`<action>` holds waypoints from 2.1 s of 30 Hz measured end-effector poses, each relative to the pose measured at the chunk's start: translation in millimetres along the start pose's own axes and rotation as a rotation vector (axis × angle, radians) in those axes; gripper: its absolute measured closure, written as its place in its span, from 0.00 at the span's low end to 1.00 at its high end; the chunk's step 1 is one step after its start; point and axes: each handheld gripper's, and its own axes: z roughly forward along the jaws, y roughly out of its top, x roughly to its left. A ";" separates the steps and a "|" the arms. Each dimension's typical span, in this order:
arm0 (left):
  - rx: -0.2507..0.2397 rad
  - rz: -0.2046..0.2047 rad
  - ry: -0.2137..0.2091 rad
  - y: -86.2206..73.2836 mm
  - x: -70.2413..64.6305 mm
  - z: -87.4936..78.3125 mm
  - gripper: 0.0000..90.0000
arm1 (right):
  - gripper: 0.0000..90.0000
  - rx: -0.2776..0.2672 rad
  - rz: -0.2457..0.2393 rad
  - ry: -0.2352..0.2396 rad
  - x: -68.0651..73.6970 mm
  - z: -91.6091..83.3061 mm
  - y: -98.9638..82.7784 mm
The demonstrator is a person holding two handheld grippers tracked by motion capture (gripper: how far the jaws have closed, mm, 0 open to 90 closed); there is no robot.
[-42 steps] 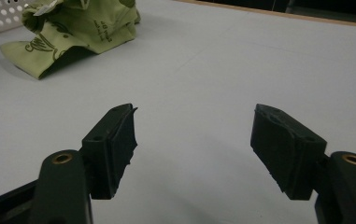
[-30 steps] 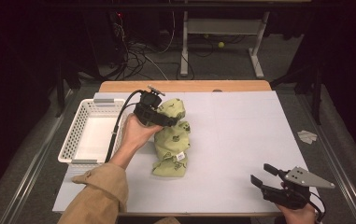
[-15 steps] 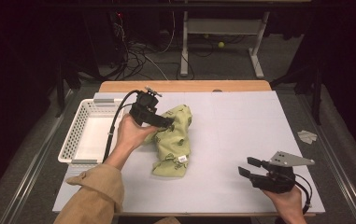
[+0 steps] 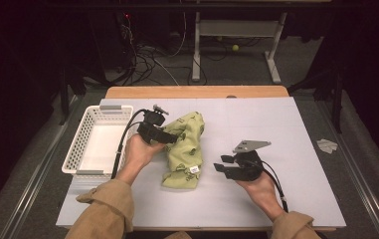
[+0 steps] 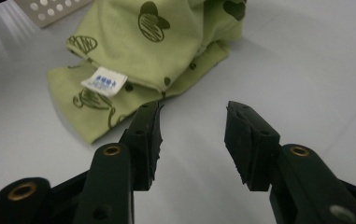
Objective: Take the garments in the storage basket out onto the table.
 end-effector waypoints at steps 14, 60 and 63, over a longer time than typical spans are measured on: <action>0.040 -0.003 -0.083 2.4 -1.0 16.7 0.84 | 0.73 0.088 0.095 0.086 2.8 61.2 25.1; -0.026 -0.026 -0.036 1.0 11.6 1.5 0.89 | 1.00 0.095 -0.006 -0.088 -35.5 17.1 44.7; -0.020 -0.027 -0.029 1.2 12.4 7.1 0.85 | 1.00 0.063 0.012 -0.130 -47.5 3.7 48.5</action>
